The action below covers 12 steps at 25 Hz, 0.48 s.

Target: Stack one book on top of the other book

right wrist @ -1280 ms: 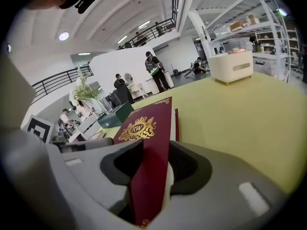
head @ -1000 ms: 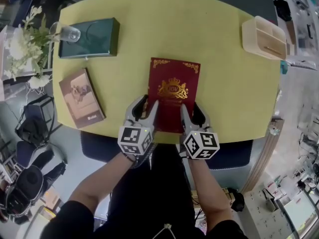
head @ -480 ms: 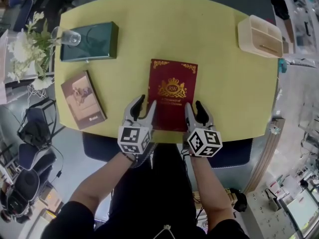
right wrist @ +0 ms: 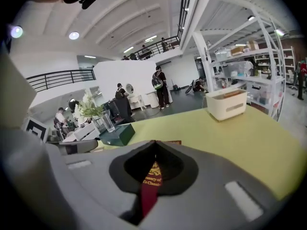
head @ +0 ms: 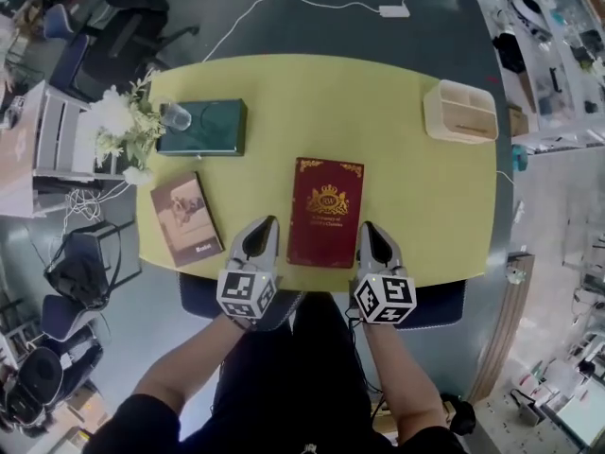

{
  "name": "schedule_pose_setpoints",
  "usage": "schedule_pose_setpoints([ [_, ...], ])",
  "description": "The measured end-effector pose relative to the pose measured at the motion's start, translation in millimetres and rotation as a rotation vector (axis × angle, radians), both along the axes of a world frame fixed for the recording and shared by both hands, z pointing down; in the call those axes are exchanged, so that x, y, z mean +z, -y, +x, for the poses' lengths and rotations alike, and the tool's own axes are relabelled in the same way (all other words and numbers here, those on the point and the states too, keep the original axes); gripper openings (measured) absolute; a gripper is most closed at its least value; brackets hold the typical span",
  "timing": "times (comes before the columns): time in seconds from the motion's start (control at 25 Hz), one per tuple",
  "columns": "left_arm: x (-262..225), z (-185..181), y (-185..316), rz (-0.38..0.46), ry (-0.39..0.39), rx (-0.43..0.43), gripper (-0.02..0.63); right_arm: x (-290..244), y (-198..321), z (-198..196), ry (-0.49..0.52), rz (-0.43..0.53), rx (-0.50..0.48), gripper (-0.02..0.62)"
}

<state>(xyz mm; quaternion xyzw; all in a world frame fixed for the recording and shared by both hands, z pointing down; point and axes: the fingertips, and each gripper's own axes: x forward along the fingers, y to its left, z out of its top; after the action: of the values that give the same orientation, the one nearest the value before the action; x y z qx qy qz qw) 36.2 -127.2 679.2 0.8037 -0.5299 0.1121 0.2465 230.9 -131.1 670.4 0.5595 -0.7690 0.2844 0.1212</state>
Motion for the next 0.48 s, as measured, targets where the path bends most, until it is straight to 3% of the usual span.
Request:
schedule_pose_setpoints([
  [0.2, -60, -11, -5, 0.088, -0.007, 0.060, 0.008, -47, -1, -40, -0.020, 0.032, -0.094, 0.003],
  [0.48, -129, -45, -3, 0.158, -0.019, 0.031, 0.008, -117, 2, -76, 0.002, 0.112, -0.126, 0.003],
])
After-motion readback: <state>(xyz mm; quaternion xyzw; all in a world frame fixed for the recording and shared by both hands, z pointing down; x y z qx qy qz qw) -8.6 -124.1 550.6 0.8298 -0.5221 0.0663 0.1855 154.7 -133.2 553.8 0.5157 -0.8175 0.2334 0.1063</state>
